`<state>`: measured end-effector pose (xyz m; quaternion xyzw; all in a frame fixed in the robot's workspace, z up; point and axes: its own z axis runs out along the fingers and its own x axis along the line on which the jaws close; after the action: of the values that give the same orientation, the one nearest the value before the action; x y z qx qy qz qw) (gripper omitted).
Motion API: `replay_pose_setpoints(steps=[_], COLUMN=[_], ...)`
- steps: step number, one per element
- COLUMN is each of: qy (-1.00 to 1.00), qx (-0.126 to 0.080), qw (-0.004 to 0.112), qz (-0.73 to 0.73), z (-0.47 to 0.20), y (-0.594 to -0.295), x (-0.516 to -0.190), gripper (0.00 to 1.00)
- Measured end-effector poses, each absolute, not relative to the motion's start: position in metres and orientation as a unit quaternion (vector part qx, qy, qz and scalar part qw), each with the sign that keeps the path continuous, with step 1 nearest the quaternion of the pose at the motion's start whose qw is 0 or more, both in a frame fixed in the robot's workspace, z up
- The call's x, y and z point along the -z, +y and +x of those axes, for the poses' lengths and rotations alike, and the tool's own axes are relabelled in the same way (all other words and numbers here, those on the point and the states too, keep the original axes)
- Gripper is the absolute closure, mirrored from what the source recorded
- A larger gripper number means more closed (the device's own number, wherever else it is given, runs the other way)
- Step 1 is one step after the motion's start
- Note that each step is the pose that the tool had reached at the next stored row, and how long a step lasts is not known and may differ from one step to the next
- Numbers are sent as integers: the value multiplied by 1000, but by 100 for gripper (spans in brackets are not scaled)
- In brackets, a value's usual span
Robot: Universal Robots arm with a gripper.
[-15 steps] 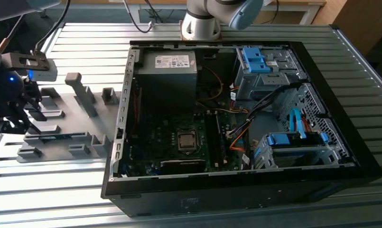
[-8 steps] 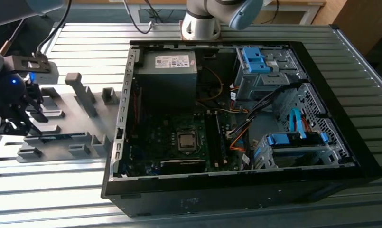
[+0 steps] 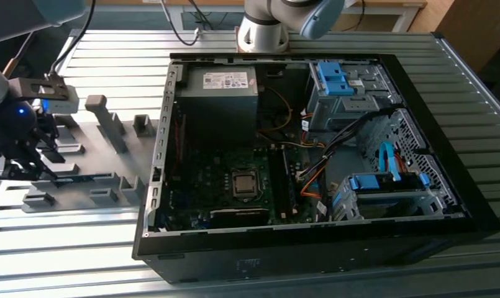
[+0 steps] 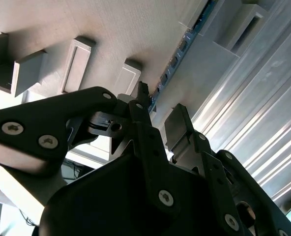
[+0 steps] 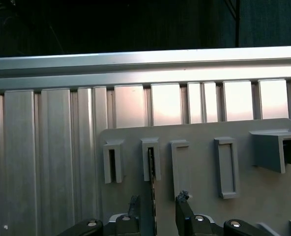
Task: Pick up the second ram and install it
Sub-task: 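Pick up the second ram and move it above second insertion slot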
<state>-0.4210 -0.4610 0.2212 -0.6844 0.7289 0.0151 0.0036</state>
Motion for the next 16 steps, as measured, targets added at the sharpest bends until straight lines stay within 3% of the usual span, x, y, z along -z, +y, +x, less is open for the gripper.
replay_pose_setpoints(steps=[16], qy=[729], qx=[-14], qw=[5], qz=[-684], z=[-421], y=[-463], x=[-210], gripper=[59])
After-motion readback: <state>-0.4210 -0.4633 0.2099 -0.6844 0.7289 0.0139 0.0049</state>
